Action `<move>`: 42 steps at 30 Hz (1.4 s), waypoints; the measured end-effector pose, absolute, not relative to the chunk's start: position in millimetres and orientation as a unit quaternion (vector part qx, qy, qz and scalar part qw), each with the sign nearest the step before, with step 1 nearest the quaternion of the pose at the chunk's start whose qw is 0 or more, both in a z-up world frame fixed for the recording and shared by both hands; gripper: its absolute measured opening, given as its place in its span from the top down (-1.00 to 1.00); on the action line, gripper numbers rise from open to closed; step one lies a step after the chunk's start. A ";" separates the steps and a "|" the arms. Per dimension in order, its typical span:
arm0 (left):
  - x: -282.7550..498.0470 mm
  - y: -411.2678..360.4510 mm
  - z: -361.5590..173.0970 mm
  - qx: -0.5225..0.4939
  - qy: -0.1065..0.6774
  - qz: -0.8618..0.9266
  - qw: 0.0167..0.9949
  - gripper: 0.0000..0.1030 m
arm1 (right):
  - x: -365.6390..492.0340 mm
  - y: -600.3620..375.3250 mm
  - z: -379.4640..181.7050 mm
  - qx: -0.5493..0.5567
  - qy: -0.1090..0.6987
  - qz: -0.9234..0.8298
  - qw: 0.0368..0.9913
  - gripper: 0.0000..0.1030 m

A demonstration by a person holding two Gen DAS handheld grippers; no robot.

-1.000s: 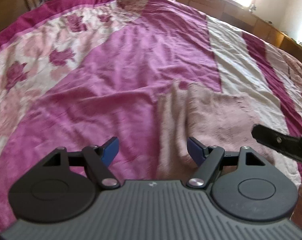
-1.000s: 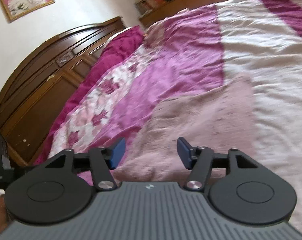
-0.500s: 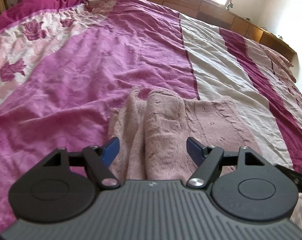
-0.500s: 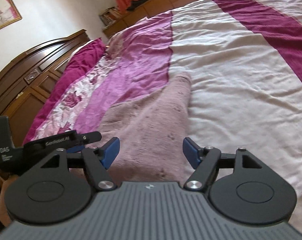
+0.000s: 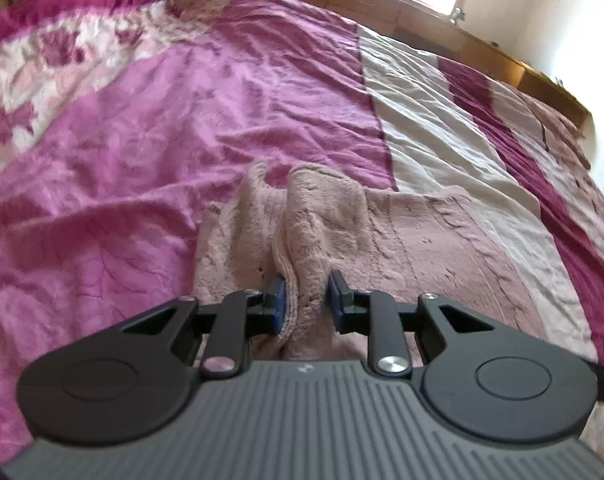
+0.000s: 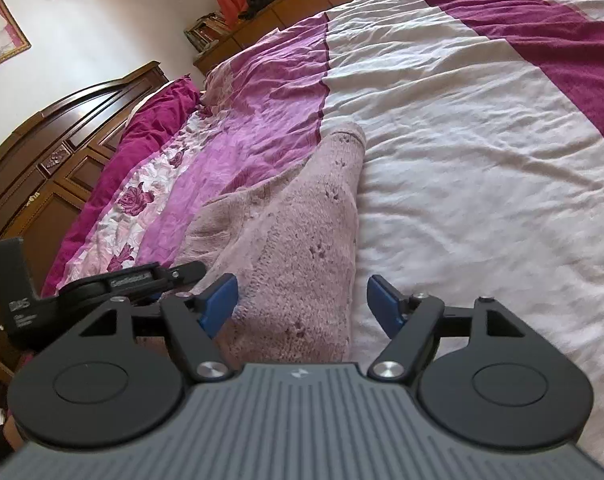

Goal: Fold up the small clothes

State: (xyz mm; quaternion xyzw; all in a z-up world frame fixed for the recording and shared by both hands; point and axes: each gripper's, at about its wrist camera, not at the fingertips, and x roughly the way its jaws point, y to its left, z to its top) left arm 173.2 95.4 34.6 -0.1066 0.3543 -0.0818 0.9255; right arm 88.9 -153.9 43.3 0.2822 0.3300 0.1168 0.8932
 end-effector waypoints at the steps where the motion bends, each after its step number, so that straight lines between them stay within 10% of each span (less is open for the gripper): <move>1: 176.3 98.0 31.8 -0.121 0.357 -0.082 0.923 0.54 | 88.7 -153.9 42.7 0.284 0.330 0.117 0.893 -0.53; 19: 157.4 154.5 48.5 -0.128 0.354 -0.027 0.926 0.65 | 89.0 -103.8 52.5 0.219 0.321 0.187 0.902 -0.53; 29: 142.1 152.4 63.2 -0.081 0.407 -0.056 0.908 -0.33 | 90.7 -121.0 47.1 0.261 0.329 0.179 0.890 -0.53; 42: 143.2 165.9 34.7 -0.188 0.450 -0.067 0.870 -0.50 | 126.5 -138.1 16.7 0.346 0.383 0.178 0.838 -0.67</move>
